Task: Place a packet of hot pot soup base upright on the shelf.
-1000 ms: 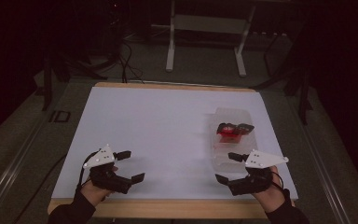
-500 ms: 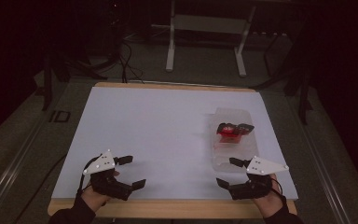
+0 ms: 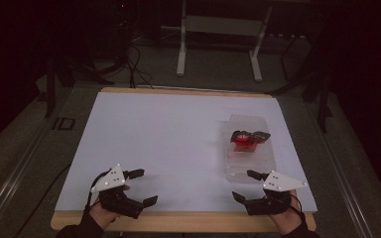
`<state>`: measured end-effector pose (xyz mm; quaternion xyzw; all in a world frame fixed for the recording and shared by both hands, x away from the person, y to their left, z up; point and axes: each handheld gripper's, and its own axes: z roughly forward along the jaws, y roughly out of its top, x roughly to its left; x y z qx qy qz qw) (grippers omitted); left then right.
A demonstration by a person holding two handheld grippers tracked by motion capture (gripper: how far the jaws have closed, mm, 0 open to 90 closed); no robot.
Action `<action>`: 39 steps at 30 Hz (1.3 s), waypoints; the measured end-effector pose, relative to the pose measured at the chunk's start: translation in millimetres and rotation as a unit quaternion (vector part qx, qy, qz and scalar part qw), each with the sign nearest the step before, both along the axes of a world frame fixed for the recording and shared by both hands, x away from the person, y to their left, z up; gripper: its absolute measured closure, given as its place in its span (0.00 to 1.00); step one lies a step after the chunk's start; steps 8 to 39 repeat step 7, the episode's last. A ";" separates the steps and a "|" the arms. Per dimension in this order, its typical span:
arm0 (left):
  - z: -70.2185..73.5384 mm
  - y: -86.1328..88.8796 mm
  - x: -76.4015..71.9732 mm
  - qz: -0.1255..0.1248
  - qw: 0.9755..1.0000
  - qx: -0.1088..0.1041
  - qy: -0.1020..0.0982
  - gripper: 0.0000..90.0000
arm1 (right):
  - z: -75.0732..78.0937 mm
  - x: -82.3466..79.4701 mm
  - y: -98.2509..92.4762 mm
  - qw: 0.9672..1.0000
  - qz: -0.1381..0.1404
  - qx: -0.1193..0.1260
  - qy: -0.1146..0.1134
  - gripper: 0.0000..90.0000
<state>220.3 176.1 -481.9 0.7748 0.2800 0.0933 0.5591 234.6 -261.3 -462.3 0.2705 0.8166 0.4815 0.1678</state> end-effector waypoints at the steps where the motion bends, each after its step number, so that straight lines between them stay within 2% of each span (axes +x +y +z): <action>1: -0.8 -0.9 -0.9 -0.003 1.000 0.001 -0.001 0.02 | -0.5 0.4 -0.2 1.000 -0.001 0.001 0.001 0.16; 7: -5.0 -7.8 -4.7 -0.019 1.000 0.009 0.000 0.02 | -1.3 1.2 0.1 1.000 0.004 0.004 -0.002 0.16; 39: -5.0 -7.8 -4.7 -0.019 1.000 0.009 0.000 0.02 | -1.3 1.2 0.1 1.000 0.004 0.004 -0.002 0.16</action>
